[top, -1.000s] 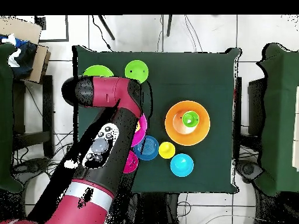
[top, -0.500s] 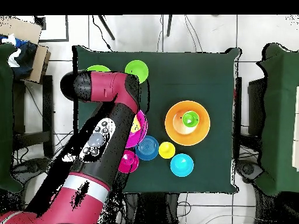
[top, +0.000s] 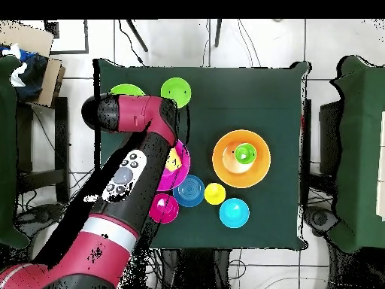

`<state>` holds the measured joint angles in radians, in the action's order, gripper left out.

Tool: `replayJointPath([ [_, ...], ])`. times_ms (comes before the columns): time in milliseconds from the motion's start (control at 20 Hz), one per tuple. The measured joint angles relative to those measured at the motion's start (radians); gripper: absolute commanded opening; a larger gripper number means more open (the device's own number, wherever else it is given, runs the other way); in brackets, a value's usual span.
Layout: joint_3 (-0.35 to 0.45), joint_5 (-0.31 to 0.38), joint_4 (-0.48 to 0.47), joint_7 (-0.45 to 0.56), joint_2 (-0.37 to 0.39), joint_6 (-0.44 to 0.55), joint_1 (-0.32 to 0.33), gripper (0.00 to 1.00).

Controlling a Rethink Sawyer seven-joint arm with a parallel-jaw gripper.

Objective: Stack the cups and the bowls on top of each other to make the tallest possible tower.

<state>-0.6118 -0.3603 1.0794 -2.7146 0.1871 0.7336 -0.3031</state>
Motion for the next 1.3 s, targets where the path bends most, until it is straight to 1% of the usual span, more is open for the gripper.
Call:
replayJointPath([
  [800,-0.006,-0.007,0.000,0.000,-0.034,-0.065,-0.010,1.00],
  [1000,-0.006,-0.007,0.006,0.000,-0.039,-0.099,-0.010,1.00],
  [1300,-0.006,-0.007,0.040,0.000,-0.040,-0.153,-0.010,1.00],
])
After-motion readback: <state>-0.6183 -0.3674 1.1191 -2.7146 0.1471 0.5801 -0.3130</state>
